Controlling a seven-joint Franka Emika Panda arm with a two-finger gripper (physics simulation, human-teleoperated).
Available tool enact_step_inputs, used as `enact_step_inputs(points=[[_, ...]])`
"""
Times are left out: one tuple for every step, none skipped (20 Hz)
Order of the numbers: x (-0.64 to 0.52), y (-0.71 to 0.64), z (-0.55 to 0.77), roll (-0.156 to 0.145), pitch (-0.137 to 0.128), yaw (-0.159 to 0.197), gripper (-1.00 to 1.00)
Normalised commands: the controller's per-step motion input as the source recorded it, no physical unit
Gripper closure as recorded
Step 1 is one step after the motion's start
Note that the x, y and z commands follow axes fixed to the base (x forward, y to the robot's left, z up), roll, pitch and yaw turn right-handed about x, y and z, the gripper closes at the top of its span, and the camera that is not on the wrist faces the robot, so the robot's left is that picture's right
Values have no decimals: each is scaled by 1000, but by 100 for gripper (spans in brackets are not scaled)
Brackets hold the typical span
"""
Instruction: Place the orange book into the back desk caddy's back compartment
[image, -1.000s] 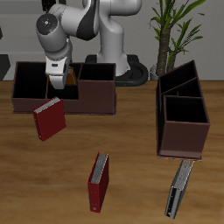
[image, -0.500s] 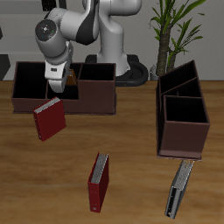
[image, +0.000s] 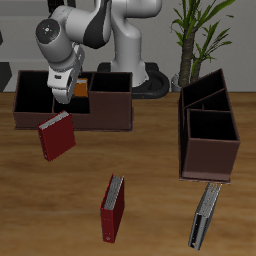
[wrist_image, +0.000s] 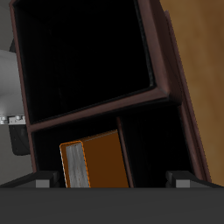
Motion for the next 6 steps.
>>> enact_step_inputs(points=[[-38,12,63,12,-34,19,-100],[-15,32,164,19,-7,-98,-100],[-61,-12,291,3,-56,-157,-100],[-39,46,275,-9,-87,-40,-100],[-134,79,269,67,-34,-207,-100],[-44,-24,208,-18,-32,4,-100]])
